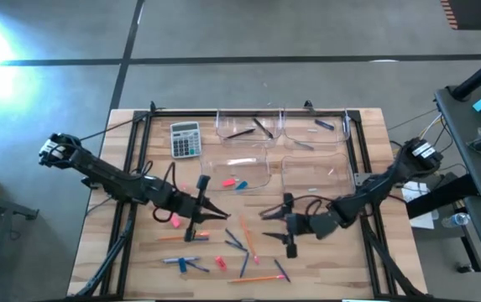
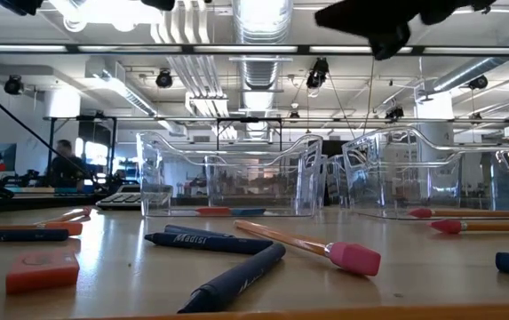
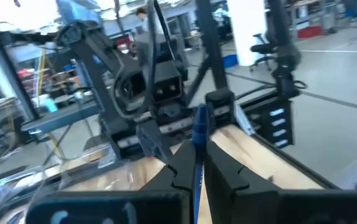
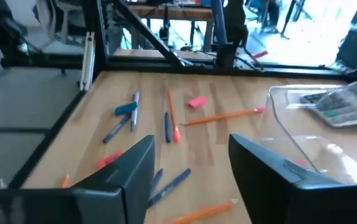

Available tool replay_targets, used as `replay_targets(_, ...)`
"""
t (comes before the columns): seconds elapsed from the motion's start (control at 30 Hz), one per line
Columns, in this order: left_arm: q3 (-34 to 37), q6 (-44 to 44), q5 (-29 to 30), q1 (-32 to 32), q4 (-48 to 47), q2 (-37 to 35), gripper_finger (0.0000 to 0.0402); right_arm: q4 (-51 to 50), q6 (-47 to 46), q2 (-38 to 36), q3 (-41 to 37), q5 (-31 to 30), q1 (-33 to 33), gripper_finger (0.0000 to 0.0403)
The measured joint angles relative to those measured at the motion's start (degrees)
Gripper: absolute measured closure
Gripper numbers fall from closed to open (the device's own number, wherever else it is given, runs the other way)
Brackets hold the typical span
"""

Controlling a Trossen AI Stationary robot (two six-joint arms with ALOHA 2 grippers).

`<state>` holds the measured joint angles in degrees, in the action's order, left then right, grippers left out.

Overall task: Sort crayons/erasers/pens/pencils in bins
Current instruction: Put the blue crayon into the top right transparent bin

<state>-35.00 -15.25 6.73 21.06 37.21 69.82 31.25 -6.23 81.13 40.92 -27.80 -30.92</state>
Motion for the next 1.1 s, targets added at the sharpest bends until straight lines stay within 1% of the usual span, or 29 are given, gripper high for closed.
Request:
replay_targets(0.03, 0.0, 0.0, 0.46, -0.05, 0.29, 0.22, 0.0402, 0.46, 0.19, 0.34, 0.01, 0.91, 0.95, 0.0195)
replay_targets(0.17, 0.0, 0.57, 1.08, -0.22, 2.43, 1.95, 0.0401, 3.47, 2.99, 1.63, 0.22, 1.31, 3.9, 0.0157)
replay_targets(0.3, 0.0, 1.46, 1.28, -0.95, 5.73, 3.74, 0.0401, 4.81, 5.73, 3.06, 2.96, 1.21, 5.7, 0.0121)
replay_targets(0.4, 0.04, 1.49, 1.31, -1.77, 7.7, 4.89, 0.0401, 4.9, 8.85, 4.86, 5.78, 1.42, 5.91, 0.0103)
replay_targets(0.5, 0.02, 1.54, 1.3, -2.25, 9.65, 5.69, 0.0401, 5.06, 10.75, 7.39, 8.87, 1.53, 5.82, 0.0093)
replay_targets(0.7, 0.02, 2.41, 1.25, -2.25, 10.38, 7.19, 0.0401, 3.76, 13.26, 13.25, 14.65, 1.24, 6.19, 0.009)
replay_targets(0.83, 0.03, 2.95, 1.24, -2.25, 10.31, 7.82, 0.0401, 3.75, 13.96, 15.89, 18.33, 1.25, 6.69, 0.0092)
replay_targets(0.97, 0.12, 3.14, 1.03, -2.17, 10.1, 7.8, 0.0401, 2.68, 15.29, 17.07, 20.58, 0.68, 6.72, 0.0106)
replay_targets(1.1, 0.5, 3.13, 0.88, -1.92, 9.81, 7.71, 0.0401, -0.42, 15.06, 15.83, 20.64, -2.37, 6.68, 0.0134)
